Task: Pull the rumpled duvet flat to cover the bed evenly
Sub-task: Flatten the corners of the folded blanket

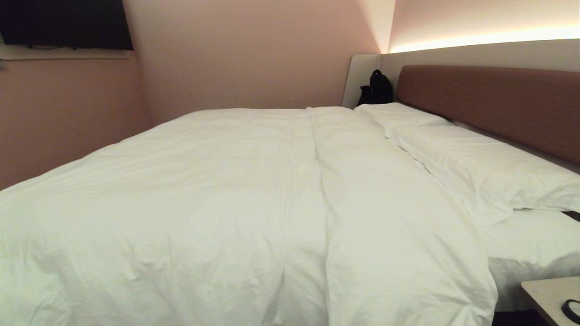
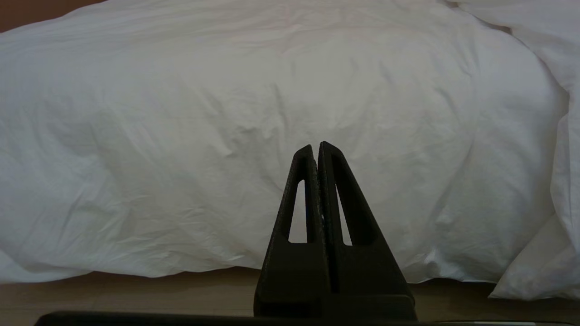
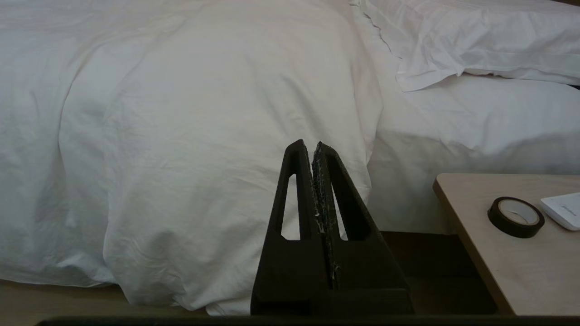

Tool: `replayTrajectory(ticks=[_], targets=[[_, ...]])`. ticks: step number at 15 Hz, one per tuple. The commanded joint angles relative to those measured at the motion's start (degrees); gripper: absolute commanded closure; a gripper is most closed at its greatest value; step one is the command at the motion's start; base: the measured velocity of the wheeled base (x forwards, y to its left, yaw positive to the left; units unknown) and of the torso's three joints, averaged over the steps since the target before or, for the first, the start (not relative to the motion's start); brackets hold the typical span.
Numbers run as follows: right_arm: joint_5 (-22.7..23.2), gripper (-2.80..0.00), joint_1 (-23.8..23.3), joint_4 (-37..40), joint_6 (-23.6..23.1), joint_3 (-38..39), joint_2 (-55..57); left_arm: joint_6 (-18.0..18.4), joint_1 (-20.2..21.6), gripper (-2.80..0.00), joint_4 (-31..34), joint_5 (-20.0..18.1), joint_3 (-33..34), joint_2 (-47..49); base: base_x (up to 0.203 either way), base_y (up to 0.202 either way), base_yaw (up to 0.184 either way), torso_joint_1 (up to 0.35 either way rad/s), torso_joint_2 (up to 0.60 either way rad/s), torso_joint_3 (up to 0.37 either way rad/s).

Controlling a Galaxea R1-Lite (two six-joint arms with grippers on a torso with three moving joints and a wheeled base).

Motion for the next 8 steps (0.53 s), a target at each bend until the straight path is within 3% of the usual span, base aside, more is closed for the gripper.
replayTrajectory(ticks=[1,8], targets=[[0.03,0.00,0.02,-0.07,0.06,0.01,0.04,-0.02,0.00,0.00,0.04,0.02,0.00,-0.05,0.000,0.000,0.000,0.000,0.00,0.000],[-0.33,0.00,0.02,-0.15,1.11,0.01,0.04,-0.02,0.00,0.00,-0.01,0.02,0.00,0.00,0.000,0.000,0.000,0.000,0.00,0.000]])
